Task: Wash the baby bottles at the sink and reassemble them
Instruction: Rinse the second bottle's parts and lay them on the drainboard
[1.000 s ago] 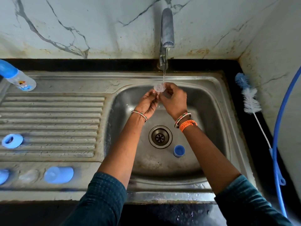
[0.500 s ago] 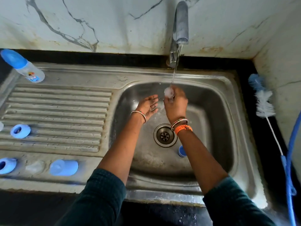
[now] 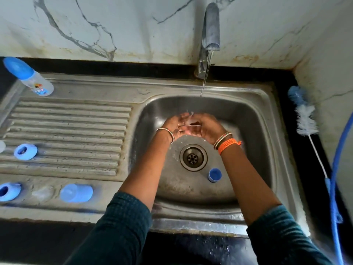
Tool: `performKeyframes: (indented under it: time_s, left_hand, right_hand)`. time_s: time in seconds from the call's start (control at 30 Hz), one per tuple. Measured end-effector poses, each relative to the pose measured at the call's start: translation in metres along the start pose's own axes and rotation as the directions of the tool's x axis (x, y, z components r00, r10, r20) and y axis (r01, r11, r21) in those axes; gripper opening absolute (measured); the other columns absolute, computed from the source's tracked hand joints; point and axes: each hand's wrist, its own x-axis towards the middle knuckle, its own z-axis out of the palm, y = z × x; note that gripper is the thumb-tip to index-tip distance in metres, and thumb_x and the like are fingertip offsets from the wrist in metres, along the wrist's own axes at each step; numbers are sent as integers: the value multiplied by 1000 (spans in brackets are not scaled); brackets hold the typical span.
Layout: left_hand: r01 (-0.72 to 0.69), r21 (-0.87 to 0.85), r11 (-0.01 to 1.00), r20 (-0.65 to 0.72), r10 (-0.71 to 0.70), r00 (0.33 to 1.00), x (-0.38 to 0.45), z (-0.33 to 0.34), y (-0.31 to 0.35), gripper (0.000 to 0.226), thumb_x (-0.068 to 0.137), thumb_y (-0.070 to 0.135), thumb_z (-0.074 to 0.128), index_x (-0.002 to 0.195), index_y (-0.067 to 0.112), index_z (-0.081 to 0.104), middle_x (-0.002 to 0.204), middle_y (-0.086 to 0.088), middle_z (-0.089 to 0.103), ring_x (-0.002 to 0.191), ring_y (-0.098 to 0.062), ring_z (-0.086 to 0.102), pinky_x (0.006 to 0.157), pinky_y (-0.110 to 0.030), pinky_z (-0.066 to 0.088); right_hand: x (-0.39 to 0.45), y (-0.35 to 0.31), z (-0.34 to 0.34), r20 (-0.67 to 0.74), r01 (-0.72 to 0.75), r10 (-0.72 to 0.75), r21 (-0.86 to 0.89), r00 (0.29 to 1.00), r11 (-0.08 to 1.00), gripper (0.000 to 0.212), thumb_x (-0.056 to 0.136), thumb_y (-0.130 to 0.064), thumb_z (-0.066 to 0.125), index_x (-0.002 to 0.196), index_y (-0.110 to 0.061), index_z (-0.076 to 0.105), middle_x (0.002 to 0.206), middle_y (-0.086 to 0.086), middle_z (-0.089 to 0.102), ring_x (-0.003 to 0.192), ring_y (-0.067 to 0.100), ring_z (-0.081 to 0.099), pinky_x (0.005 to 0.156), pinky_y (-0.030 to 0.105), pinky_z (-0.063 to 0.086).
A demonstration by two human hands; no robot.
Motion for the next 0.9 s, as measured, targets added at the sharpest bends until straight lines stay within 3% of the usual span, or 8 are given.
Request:
performKeyframes:
  time_s: [0.1, 0.17, 0.3, 0.43, 0.57, 0.7, 0.83, 0.9]
  left_hand:
    - [19, 130, 991, -112, -4, 994, 0, -3, -2, 32, 100, 15, 32, 123, 14, 56, 108, -1, 65, 112, -22, 55, 96, -34, 42]
    - [33, 170, 985, -136, -9, 991, -1, -7, -5, 36, 100, 15, 32, 129, 11, 53, 127, -6, 59, 121, -24, 53, 98, -35, 42]
    - [36, 104, 994, -152, -20, 988, -3, -14, -6, 35, 100, 16, 34, 125, 9, 56, 130, -10, 59, 121, -25, 54, 92, -33, 43]
    - [51, 80, 995, -159, -38, 986, -6, -13, -7, 29, 99, 13, 35, 113, 12, 61, 130, -10, 59, 110, -23, 58, 92, -33, 43]
    - [53, 83, 995, -146, -40, 988, -9, -14, -5, 37, 99, 13, 31, 127, 8, 55, 130, -9, 59, 111, -23, 57, 91, -32, 43]
    - [70, 92, 993, -136, -57, 989, -10, -12, -3, 38, 98, 10, 30, 127, 8, 54, 130, -9, 59, 102, -19, 55, 92, -32, 43]
    - [59, 74, 996, -97, -52, 994, -16, -10, 3, 38, 98, 10, 31, 130, 7, 53, 128, -10, 58, 103, -18, 54, 92, -32, 42]
    - [54, 85, 995, -98, -46, 994, -23, -8, 6, 38, 99, 11, 31, 129, 8, 53, 132, -9, 57, 102, -18, 54, 89, -31, 44]
  right_hand:
    - [8, 15, -5, -175, 148, -327, -633, 929, 760, 31, 79, 1, 66, 102, -6, 47, 100, 13, 58, 82, 25, 60, 60, 21, 54]
    - [12, 12, -3, -147, 213, -499, -777, 854, 593, 35, 79, -5, 68, 109, -3, 49, 102, 12, 63, 85, 24, 59, 63, 19, 46]
    - [20, 2, 8, -193, 373, -681, -716, 707, 590, 37, 79, -7, 68, 111, -8, 49, 91, 2, 63, 77, 14, 58, 62, 4, 37]
    - [26, 20, 6, -187, 187, -498, -772, 847, 608, 45, 80, -5, 66, 122, -6, 48, 109, 12, 64, 96, 28, 62, 72, 18, 41]
    - [26, 11, 11, -231, 310, -641, -724, 732, 616, 38, 79, -3, 67, 112, -9, 49, 92, 1, 61, 84, 22, 64, 63, 9, 43]
    - [21, 10, 9, -249, 176, -522, -753, 816, 634, 42, 82, -5, 67, 120, -3, 50, 108, 12, 63, 101, 29, 62, 76, 23, 47]
    - [8, -24, 27, -261, 366, -709, -711, 655, 600, 34, 82, -9, 66, 113, -8, 54, 85, -2, 61, 72, 12, 59, 60, 7, 44]
    - [0, -32, 30, -263, 357, -687, -698, 678, 620, 30, 86, -16, 63, 113, -8, 56, 84, 0, 60, 70, 12, 55, 65, 19, 48]
